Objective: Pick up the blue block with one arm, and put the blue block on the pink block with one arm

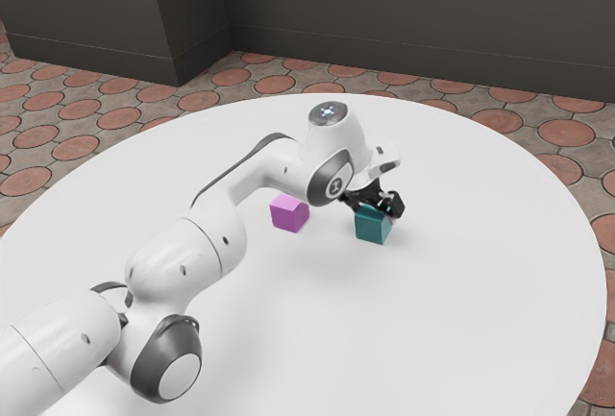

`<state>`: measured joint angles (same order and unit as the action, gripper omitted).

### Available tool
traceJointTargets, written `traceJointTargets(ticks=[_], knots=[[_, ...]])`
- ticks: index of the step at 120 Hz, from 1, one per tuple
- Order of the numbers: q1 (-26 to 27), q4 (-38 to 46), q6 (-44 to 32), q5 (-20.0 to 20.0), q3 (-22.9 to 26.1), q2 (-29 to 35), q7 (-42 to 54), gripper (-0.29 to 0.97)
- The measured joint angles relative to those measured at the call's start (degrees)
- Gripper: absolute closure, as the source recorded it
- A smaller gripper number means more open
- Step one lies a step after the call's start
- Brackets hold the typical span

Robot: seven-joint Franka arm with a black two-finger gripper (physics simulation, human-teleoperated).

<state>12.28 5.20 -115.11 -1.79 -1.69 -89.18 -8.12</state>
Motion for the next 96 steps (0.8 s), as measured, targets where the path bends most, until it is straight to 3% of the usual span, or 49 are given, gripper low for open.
traceJointTargets(ticks=[36,73,96], knots=[[-0.1,-0.1,0.8,0.3,-0.2,0.0,-0.5,0.04],[-0.1,-0.1,1.4,0.6,-0.2,0.0,-1.5,0.32],[-0.1,-0.3,2.0,1.1,-0.3,0.5,-2.3,0.37]])
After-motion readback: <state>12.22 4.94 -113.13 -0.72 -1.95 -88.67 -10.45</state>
